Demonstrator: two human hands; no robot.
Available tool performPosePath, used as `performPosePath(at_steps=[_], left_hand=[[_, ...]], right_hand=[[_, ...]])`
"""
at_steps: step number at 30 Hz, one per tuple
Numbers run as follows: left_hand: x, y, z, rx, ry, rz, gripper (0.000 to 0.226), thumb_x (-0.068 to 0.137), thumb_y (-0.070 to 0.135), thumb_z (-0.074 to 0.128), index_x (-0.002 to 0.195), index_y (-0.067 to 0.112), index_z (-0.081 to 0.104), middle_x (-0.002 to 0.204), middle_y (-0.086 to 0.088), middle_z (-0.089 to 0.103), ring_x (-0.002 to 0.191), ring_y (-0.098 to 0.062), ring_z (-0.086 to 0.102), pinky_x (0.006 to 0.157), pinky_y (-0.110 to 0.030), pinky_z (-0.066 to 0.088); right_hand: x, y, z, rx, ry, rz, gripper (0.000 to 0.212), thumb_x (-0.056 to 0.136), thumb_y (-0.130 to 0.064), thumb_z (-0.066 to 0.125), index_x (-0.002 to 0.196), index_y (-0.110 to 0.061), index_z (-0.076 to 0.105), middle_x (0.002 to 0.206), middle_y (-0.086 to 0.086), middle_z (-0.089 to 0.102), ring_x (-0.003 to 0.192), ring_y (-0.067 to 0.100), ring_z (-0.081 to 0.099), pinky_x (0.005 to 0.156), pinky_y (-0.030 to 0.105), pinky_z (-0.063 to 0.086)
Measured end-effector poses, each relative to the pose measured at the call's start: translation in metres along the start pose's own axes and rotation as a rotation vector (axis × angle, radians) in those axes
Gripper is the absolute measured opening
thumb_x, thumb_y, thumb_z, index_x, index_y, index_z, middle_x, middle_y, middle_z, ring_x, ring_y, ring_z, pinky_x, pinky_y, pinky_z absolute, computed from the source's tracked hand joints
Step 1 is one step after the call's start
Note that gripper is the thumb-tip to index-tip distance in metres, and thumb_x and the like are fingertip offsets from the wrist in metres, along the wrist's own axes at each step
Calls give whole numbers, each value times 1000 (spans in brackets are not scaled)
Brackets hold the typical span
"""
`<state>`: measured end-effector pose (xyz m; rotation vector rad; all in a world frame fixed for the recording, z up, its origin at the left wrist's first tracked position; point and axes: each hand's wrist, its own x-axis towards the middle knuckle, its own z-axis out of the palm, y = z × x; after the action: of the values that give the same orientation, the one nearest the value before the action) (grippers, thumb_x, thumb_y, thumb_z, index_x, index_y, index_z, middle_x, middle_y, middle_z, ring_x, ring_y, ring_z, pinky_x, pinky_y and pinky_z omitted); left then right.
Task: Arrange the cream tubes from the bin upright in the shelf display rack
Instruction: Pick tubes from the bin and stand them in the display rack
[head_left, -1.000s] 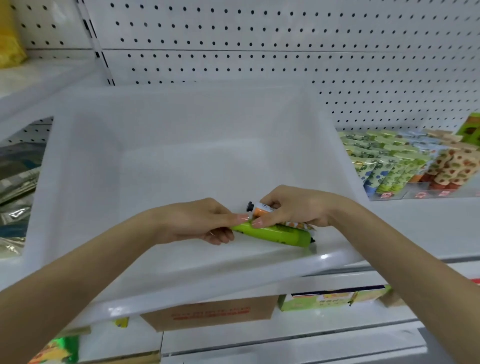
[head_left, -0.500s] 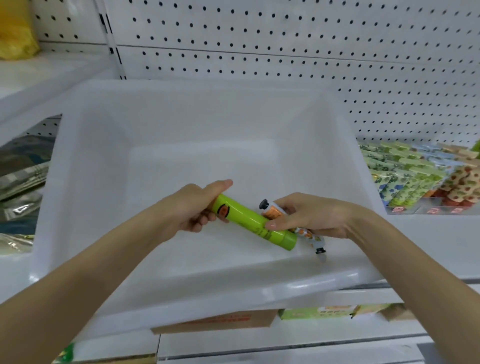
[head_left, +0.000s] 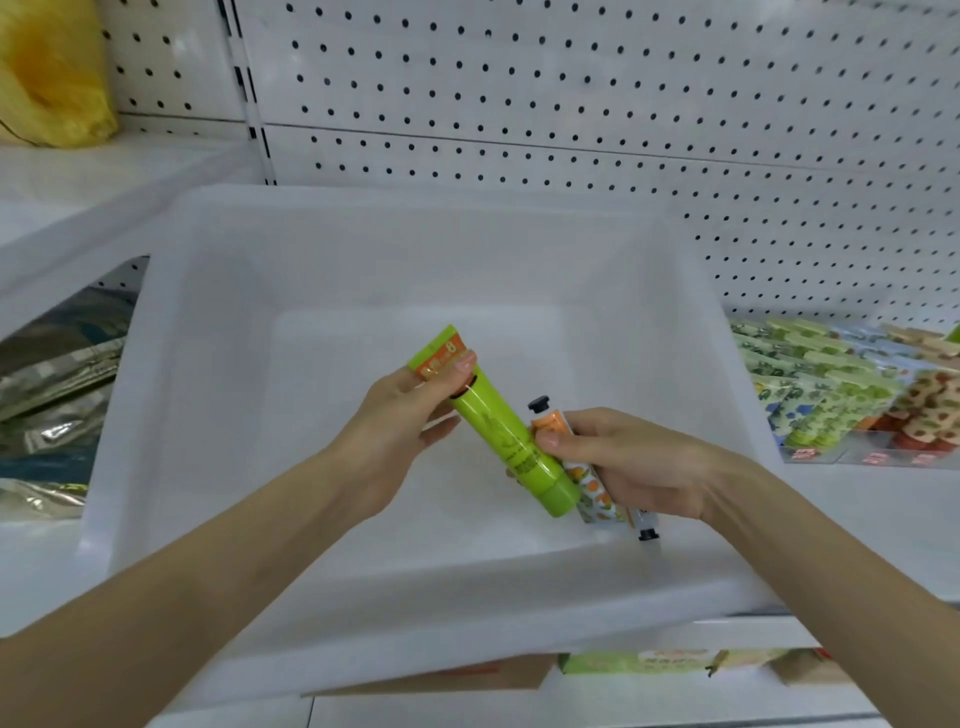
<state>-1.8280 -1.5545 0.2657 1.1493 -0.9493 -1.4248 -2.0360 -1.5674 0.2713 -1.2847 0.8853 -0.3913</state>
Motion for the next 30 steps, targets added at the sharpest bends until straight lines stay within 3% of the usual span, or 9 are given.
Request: performPosePath(at_steps=[2,4,6,8,10,13,20,26,30], left_hand=[[-1,3,1,-78,-48,15,23,88,33,58,97,13,60,95,-5,69,93,-20,68,92,-37,52],[-2,5,1,-72,-55,26,28,95,32,50,103,6,55,100,-12,71,95,-24,70,87,-42,55],[-3,4,3,-12,-40,36,29,96,33,48,101,5,53,91,-12,73,88,-24,72,83,-43,57],[-5,2,7,-5,-30,19,29,95,35,50,96,6,54,77,-10,68,71,-21,70,80,-40,58],[-6,0,11,11,-33,0,30,95,35,51,96,6,57,71,-8,60,60,-15,63,78,-37,59],[-7,-1,11,120,-88,-43,27,94,35,52,105,11,57,81,-4,58,68,-12,60,71,-30,56],[-16,1,14,439,-290,89,25,82,41,60,91,19,52,81,4,61,73,-3,61,70,-23,50],[-19,0,15,404,-342,2,25,81,20,71,100,14,57,78,3,63,67,-5,61,61,-20,50],[-17,0,10,389,-289,-7,26,79,14,73,101,11,60,83,-5,69,66,-11,64,59,-23,53]], right_hand=[[-1,-1,-1,-40,64,1,39,83,-34,54,112,-11,66,104,-1,67,99,12,62,85,23,50],[-3,-3,-4,-125,160,-7,39,83,-41,52,111,-19,68,108,-10,63,108,5,56,91,24,44],[-3,-4,-6,-150,224,-43,35,88,-40,51,114,-23,67,111,-17,61,112,1,53,96,26,41],[-4,-5,-7,-162,284,-82,29,90,-36,55,113,-24,67,92,-20,63,91,6,57,86,26,44],[-3,-6,-6,-116,342,-121,25,87,-25,64,111,-19,65,80,-10,58,68,10,50,66,24,43],[-3,-6,-3,7,354,-167,19,83,-10,66,102,-9,61,79,4,60,59,13,57,53,20,46],[-2,-5,3,51,248,-216,21,90,-10,56,109,-2,60,84,10,63,69,18,65,59,19,51],[-1,-4,6,96,341,-278,27,84,-2,63,107,-5,49,75,9,65,59,17,64,57,19,53],[-4,-6,-2,126,417,-309,20,87,-16,61,101,-6,52,81,10,69,66,19,68,62,22,55]])
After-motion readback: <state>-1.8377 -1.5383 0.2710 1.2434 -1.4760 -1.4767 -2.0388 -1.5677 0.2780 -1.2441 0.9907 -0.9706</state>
